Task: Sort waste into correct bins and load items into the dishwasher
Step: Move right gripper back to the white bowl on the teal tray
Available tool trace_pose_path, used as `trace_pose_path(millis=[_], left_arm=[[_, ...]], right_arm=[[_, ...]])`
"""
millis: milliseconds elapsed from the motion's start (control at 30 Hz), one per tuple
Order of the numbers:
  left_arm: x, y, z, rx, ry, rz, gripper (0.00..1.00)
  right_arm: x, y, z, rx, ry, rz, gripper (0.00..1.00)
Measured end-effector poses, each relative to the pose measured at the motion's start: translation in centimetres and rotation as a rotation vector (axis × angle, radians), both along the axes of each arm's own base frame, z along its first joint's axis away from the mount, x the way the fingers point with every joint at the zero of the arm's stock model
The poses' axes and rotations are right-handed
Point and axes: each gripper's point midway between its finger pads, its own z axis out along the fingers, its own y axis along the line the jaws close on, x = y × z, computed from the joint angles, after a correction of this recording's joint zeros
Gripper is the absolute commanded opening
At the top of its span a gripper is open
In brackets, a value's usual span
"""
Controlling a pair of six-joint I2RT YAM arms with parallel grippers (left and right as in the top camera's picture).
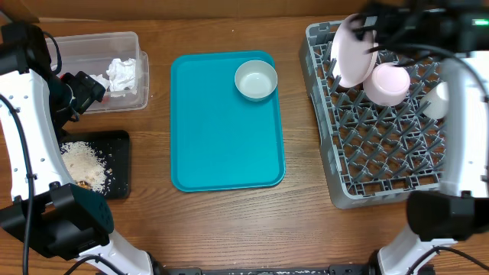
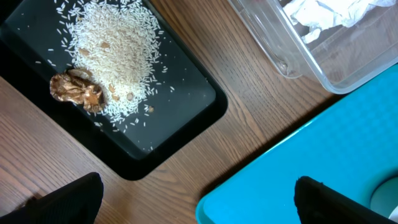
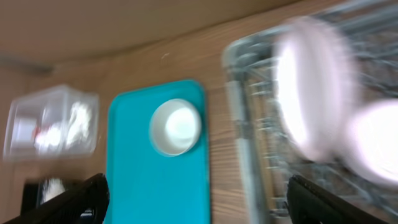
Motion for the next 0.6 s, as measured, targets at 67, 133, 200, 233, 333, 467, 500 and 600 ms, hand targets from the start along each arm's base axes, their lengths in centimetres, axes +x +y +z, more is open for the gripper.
trace_pose_path(millis=[67, 133, 200, 233, 333, 467, 500, 600], left_arm=[[0.0, 0.0, 0.0, 0.000, 0.000, 0.000, 1.00], [0.0, 0.0, 0.0, 0.000, 0.000, 0.000, 1.00], [0.0, 0.0, 0.0, 0.000, 0.000, 0.000, 1.00], [0.0, 0.0, 0.0, 0.000, 0.000, 0.000, 1.00], [0.0, 0.0, 0.0, 0.000, 0.000, 0.000, 1.00], [0.0, 0.0, 0.0, 0.000, 0.000, 0.000, 1.00], [0.0, 0.0, 0.0, 0.000, 0.000, 0.000, 1.00], [0.0, 0.0, 0.0, 0.000, 0.000, 0.000, 1.00]], right_arm=[[0.3, 3.3, -0.8, -0.014, -0.018, 0.077, 0.93], [0.7, 6.5, -2.2, -0.037, -0.032, 0.140, 0.93], [1.3, 9.2, -3.8, -0.060, -0.049, 0.188, 0.94], [1.6, 10.7, -5.0, -0.072, -0.050, 0.214, 0.94], [2.0, 14.5, -8.8, -0.102, -0.033, 0.275, 0.94], [2.2, 18.7, -14.6, -0.166, 0.013, 0.332, 0.94], [2.3, 19.5, -16.1, -0.191, 0.022, 0.339, 0.94], [2.2, 21.4, -19.8, -0.249, 0.042, 0.360, 0.94]])
